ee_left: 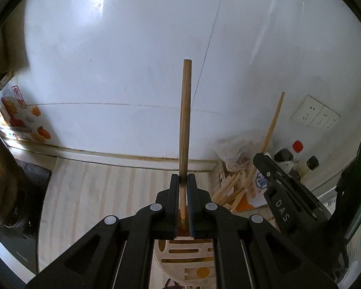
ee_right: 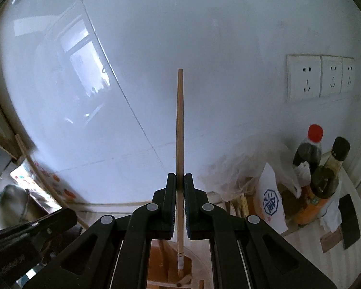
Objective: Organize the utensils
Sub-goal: 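Lift both held chopsticks up over the pink holder, then open both grippers to drop the chopsticks into the holder, then move both open grippers back down to the chopsticks on the mat, then grasp a chopstick with the left gripper while the right gripper grasps another, then raise both held chopsticks and lower them into the pink holder, then open both grippers to release the chopsticks into the holder, then move both open grippers down to the last chopsticks on the mat, then grasp a chopstick with the left gripper while the right gripper grasps another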
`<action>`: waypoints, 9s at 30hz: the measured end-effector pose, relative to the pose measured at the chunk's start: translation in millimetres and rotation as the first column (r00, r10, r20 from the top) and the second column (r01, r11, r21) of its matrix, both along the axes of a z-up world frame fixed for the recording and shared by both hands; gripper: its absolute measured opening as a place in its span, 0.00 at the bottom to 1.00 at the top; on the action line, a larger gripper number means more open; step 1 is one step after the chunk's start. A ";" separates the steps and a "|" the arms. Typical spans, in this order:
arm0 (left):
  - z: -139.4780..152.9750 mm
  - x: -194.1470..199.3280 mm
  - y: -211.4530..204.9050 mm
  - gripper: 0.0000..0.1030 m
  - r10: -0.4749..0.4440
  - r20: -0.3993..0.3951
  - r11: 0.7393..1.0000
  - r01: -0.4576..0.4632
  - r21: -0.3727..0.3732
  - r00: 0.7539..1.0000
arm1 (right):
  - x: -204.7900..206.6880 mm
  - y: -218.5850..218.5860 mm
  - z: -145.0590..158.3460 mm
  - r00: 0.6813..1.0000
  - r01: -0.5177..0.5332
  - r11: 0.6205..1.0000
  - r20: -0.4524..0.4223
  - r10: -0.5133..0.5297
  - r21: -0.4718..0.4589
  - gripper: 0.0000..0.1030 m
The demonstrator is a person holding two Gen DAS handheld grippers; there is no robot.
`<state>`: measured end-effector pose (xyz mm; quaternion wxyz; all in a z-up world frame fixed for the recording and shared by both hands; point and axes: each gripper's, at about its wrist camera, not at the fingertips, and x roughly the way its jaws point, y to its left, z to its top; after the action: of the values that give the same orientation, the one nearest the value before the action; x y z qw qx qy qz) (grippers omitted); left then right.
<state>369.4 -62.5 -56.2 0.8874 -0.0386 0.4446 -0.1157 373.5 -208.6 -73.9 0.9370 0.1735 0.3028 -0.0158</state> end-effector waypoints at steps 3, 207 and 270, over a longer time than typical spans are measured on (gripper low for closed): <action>-0.3 -3.5 0.5 0.05 -0.017 -0.022 1.000 0.017 0.001 1.000 | -3.1 -2.5 -6.8 1.000 -0.020 1.000 -0.020 0.020 -0.001 0.06; -29.4 -101.1 55.9 1.00 0.169 0.077 0.976 -0.177 0.123 0.983 | -133.4 -43.6 23.5 0.999 0.045 0.992 0.009 -0.046 0.115 0.82; -281.0 -191.9 -68.6 0.05 -0.075 -0.469 0.933 0.228 0.277 0.880 | -219.0 -89.6 -256.1 0.672 -0.037 0.986 -0.734 -0.097 -0.165 0.07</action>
<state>177.4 -131.1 -337.1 0.7421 0.1174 0.6525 -0.0988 154.5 -298.2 -330.0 0.7449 0.0787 0.6506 -0.1251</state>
